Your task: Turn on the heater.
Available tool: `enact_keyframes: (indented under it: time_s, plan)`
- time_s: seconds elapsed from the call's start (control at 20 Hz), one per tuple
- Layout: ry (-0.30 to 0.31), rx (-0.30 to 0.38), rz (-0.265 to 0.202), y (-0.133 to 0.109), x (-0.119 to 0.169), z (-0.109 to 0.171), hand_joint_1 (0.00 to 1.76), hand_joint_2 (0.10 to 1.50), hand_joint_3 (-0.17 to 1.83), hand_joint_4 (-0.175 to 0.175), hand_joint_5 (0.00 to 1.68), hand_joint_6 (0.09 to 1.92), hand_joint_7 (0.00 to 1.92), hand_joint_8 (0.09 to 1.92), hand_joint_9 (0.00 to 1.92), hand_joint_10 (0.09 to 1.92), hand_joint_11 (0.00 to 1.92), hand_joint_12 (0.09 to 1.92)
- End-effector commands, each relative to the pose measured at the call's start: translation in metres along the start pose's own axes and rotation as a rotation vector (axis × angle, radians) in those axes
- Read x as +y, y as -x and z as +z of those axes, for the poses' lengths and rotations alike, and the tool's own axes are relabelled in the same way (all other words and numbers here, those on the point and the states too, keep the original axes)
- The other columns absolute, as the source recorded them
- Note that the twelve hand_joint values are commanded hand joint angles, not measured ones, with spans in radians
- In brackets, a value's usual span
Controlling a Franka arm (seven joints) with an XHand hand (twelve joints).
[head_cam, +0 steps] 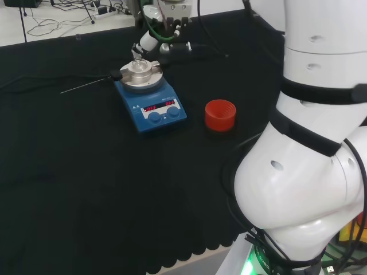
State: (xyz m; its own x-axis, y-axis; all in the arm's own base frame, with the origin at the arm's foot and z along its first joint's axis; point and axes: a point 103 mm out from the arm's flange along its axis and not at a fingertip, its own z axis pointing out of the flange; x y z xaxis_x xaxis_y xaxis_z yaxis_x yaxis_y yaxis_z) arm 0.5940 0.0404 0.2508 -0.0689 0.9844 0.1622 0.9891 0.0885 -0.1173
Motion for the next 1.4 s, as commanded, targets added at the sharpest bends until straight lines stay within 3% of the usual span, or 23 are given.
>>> enact_keyframes:
  time_s: [0.05, 0.35, 0.5, 0.75, 1.05, 1.2, 1.4]
  plan:
    - [0.065, -0.008, 0.034, 0.001, -0.042, -0.020, 0.90, 0.59, 0.64, -0.059, 0.41, 0.50, 0.07, 0.66, 0.32, 0.72, 0.00, 1.30]
    - [0.034, -0.002, 0.056, 0.002, -0.081, -0.011, 0.89, 0.60, 0.63, -0.059, 0.42, 0.46, 0.07, 0.66, 0.31, 0.72, 0.00, 1.30]
    - [0.002, -0.021, 0.060, 0.004, -0.098, 0.001, 0.90, 0.61, 0.63, -0.056, 0.43, 0.45, 0.14, 0.68, 0.36, 0.73, 0.03, 1.40]
    - [-0.064, -0.035, 0.066, 0.004, -0.121, 0.030, 0.97, 0.62, 0.70, -0.050, 0.49, 0.53, 0.39, 0.72, 0.62, 0.67, 0.27, 1.38]
    - [-0.103, -0.061, 0.052, 0.001, -0.134, 0.050, 1.02, 0.63, 0.74, -0.054, 0.52, 0.62, 0.86, 0.81, 0.99, 0.64, 0.57, 1.28]
    - [-0.132, -0.056, 0.054, 0.003, -0.137, 0.059, 1.05, 0.64, 0.75, -0.074, 0.55, 0.66, 1.11, 0.89, 1.20, 0.69, 0.79, 1.18]
    - [-0.173, -0.071, 0.053, 0.004, -0.141, 0.072, 1.09, 0.69, 0.74, -0.108, 0.57, 0.69, 1.27, 1.02, 1.35, 0.81, 1.07, 1.01]
